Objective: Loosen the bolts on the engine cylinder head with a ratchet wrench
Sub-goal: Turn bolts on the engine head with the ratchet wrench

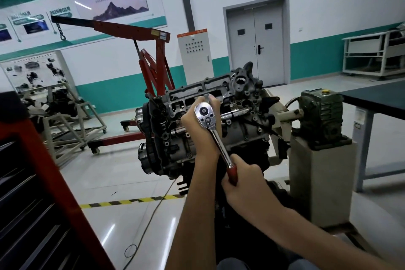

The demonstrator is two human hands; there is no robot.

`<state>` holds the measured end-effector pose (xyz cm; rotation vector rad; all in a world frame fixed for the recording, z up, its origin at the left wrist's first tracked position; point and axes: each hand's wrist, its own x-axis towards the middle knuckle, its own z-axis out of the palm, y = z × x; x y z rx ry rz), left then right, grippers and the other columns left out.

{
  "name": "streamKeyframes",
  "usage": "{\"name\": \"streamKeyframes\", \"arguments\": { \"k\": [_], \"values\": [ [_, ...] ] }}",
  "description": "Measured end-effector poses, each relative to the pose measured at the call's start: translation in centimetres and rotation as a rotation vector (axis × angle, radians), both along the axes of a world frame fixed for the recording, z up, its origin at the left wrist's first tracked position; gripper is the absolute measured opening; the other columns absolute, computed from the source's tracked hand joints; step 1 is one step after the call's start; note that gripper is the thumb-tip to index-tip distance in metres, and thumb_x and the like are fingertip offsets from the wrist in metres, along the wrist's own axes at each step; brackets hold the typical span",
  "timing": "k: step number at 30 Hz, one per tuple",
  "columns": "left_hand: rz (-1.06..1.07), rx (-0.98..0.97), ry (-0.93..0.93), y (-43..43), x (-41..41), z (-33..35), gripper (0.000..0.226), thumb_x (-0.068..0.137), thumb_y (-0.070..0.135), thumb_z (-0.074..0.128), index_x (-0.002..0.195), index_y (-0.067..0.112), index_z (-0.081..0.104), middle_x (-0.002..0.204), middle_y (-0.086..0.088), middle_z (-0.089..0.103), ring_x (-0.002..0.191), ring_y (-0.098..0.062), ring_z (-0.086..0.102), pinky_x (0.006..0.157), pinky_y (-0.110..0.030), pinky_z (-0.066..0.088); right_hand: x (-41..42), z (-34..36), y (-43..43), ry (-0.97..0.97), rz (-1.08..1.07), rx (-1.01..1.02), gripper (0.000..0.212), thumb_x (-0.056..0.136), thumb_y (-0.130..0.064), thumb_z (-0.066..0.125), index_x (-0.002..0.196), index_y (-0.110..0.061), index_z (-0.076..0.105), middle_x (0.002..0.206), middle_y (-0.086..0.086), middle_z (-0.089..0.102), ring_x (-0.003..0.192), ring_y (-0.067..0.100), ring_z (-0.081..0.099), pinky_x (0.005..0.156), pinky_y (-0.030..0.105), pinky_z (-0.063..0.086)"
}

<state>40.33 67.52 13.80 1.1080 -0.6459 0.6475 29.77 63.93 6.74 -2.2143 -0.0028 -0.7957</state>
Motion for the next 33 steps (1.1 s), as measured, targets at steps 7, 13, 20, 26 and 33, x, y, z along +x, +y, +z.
{"name": "streamKeyframes", "arguments": {
  "k": [7, 13, 20, 26, 33],
  "values": [
    [-0.100, 0.481, -0.275, 3.0, 1.2, 1.3, 0.039, 0.073, 0.003, 0.060, 0.048, 0.026, 0.041, 0.046, 0.014, 0.036, 0.050, -0.001, 0.030, 0.047, -0.023, 0.025, -0.1, 7.7, -9.7, 0.011, -0.219, -0.801, 0.014, 0.084, -0.016, 0.056, 0.086, -0.018, 0.042, 0.056, -0.010, 0.042, 0.047, 0.010, 0.046, 0.042, 0.015, 0.031],
    [0.119, 0.287, -0.138, 2.7, 0.3, -0.2, 0.041, 0.085, 0.001, 0.065, 0.060, 0.023, 0.041, 0.055, 0.002, 0.042, 0.054, -0.008, 0.040, 0.052, -0.031, 0.038, -0.3, 7.3, -8.4, 0.017, -0.233, -0.747, 0.027, 0.082, -0.017, 0.055, 0.081, -0.024, 0.030, 0.055, -0.012, 0.037, 0.047, 0.008, 0.041, 0.050, 0.021, 0.034],
    [-0.034, -0.064, -0.072, -0.2, -1.6, 0.2, 0.041, 0.088, -0.003, 0.060, 0.062, 0.018, 0.036, 0.054, 0.017, 0.032, 0.053, 0.001, 0.029, 0.054, -0.016, 0.034, -0.1, -0.5, 0.5, -0.002, -0.035, 0.011, 0.017, 0.081, -0.015, 0.053, 0.074, -0.021, 0.039, 0.060, 0.004, 0.051, 0.052, 0.020, 0.053, 0.049, 0.034, 0.045],
    [-0.050, 0.094, -0.141, 1.0, 0.4, 0.1, 0.053, 0.085, -0.008, 0.056, 0.050, 0.024, 0.033, 0.048, 0.016, 0.031, 0.050, 0.001, 0.028, 0.050, -0.016, 0.028, -0.5, 2.5, -4.6, -0.009, -0.036, -0.375, 0.020, 0.081, -0.014, 0.056, 0.077, -0.023, 0.038, 0.053, -0.009, 0.041, 0.041, 0.010, 0.046, 0.040, 0.016, 0.032],
    [0.021, 0.474, -0.331, 2.5, 1.5, 1.1, 0.042, 0.073, 0.008, 0.053, 0.051, 0.034, 0.030, 0.046, 0.012, 0.033, 0.048, 0.000, 0.025, 0.049, -0.018, 0.021, -0.1, 10.9, -11.4, 0.011, -0.174, -0.921, 0.020, 0.083, -0.016, 0.056, 0.084, -0.021, 0.038, 0.055, -0.012, 0.039, 0.048, 0.009, 0.046, 0.047, 0.021, 0.036]
  ]
}}
